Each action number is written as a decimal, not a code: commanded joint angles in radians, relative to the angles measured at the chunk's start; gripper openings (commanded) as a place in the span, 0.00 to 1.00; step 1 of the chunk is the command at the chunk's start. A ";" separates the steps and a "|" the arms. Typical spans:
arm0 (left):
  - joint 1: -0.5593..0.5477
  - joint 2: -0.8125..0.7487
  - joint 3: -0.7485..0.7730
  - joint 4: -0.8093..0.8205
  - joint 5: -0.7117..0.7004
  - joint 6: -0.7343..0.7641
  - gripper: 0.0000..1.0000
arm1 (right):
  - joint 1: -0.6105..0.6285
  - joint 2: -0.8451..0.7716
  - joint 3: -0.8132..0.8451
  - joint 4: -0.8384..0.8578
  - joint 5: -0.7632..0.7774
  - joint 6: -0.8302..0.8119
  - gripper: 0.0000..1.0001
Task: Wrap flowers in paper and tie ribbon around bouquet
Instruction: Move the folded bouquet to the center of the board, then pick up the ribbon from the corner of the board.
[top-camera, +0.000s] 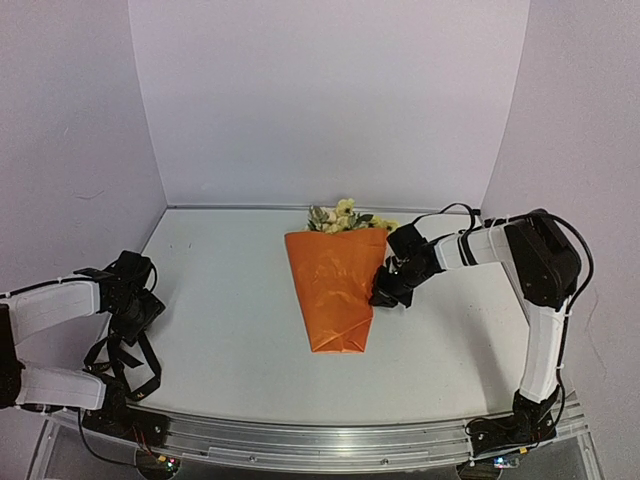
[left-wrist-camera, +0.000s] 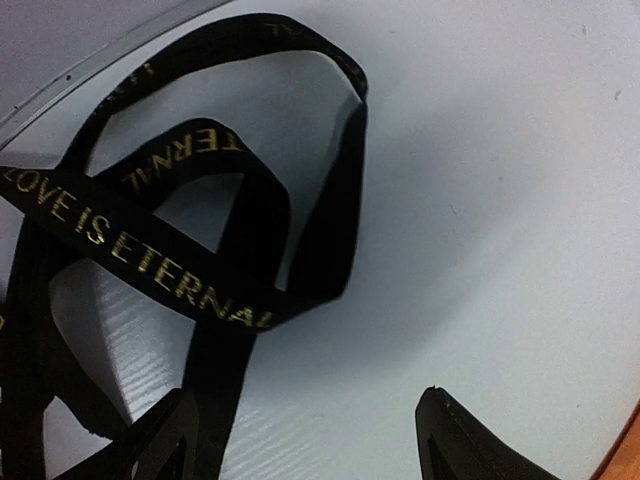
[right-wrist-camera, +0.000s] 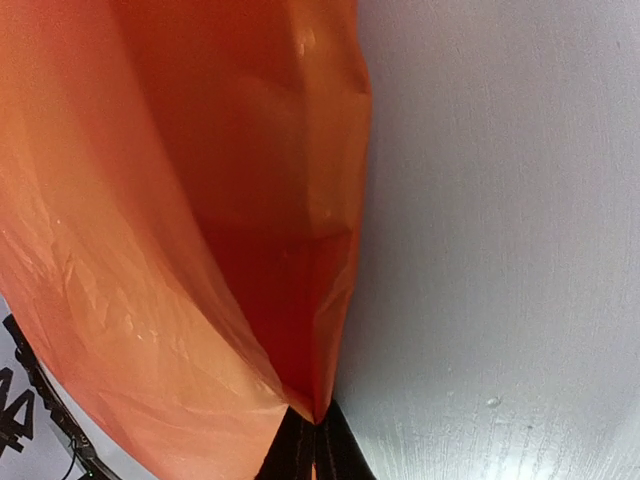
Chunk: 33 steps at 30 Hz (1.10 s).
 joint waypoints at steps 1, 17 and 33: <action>0.063 0.033 0.000 0.015 -0.066 0.042 0.78 | -0.009 0.024 0.030 0.004 0.025 0.004 0.12; 0.144 0.191 0.070 0.102 -0.109 -0.002 0.71 | -0.008 -0.176 -0.044 0.025 -0.052 -0.074 0.64; 0.054 0.208 0.217 0.156 0.083 0.209 0.00 | -0.008 -0.495 -0.186 -0.036 0.003 -0.133 0.49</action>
